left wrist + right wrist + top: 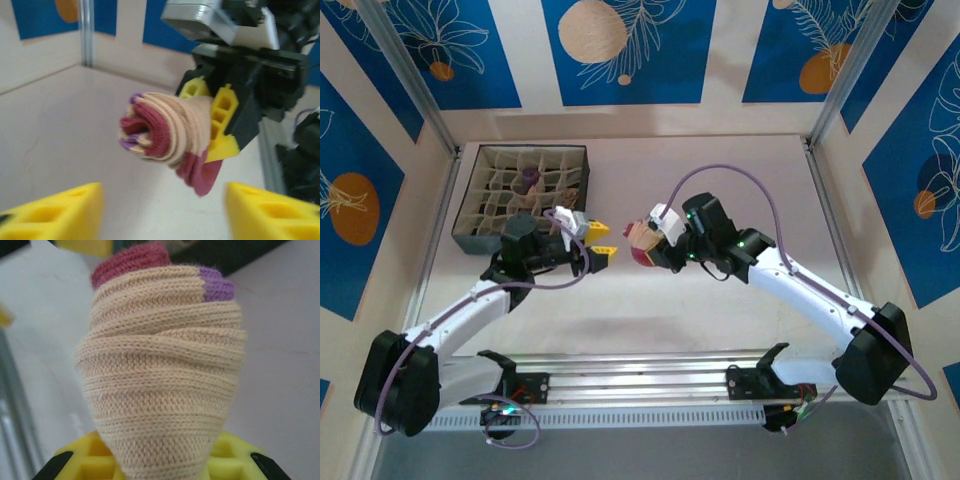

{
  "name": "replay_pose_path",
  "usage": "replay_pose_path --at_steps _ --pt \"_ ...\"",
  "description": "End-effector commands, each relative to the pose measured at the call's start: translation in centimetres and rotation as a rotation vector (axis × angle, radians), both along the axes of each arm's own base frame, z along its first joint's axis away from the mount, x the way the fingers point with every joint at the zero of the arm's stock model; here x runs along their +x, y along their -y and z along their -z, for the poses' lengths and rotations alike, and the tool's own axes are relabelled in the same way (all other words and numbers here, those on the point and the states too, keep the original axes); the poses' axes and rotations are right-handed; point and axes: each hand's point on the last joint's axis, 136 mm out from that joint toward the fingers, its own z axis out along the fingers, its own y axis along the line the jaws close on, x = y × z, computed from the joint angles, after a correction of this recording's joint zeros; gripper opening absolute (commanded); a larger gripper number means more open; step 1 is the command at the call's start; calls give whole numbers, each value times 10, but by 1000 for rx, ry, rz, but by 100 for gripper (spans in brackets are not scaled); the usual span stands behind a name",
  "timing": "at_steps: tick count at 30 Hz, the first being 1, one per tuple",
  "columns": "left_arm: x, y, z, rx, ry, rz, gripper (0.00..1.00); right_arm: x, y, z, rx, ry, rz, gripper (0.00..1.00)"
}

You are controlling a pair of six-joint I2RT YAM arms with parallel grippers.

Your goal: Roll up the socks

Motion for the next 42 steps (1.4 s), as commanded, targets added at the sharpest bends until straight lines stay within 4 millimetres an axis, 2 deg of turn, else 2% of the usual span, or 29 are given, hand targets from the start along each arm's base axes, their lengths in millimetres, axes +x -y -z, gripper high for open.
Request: replay_pose_path --at_steps 1,5,9,13,16,18,20,23,24,25,26,29,31,34,37,40,42 --pt "-24 3 -30 -104 97 133 100 -25 -20 -30 161 -136 -127 0" --pt "-35 6 -35 -129 132 212 100 -39 -35 -48 240 -187 -237 0" --pt "-43 9 -40 -156 137 306 100 -49 -42 -57 296 -214 -319 0" --pt "-46 13 -40 -169 105 400 88 -59 -46 -64 332 -246 -388 0" --pt "-44 14 -46 -201 101 435 72 -67 -47 -70 345 -262 -437 0" --pt "-41 16 -48 -208 63 463 56 -72 -48 -72 353 -278 -468 0" --pt "-40 18 -47 -192 39 500 31 -76 -49 -75 358 -299 -493 0" --pt "-40 17 -49 -192 60 497 5 -73 -50 -72 349 -317 -487 0" --pt "-38 16 -50 -194 63 491 2 -70 -50 -71 344 -313 -476 3" --pt "-37 15 -51 -196 64 482 0 -66 -51 -70 339 -298 -455 15" --pt "-34 13 -53 -199 68 469 0 -59 -51 -68 330 -278 -423 33" --pt "-17 0 -56 -213 66 382 0 -36 -46 -69 315 -196 -301 49" --pt "-2 -11 -58 -212 51 313 0 -16 -41 -70 305 -152 -193 56" --pt "23 -29 -60 -191 36 183 0 16 -32 -65 270 -145 8 60" --pt "44 -45 -53 -87 29 37 0 40 -31 -51 214 -174 134 59" --pt "62 -63 -41 116 69 -142 0 61 -39 -32 144 -222 231 59" --pt "79 -83 -38 178 63 -263 0 71 -51 -21 103 -248 260 58"
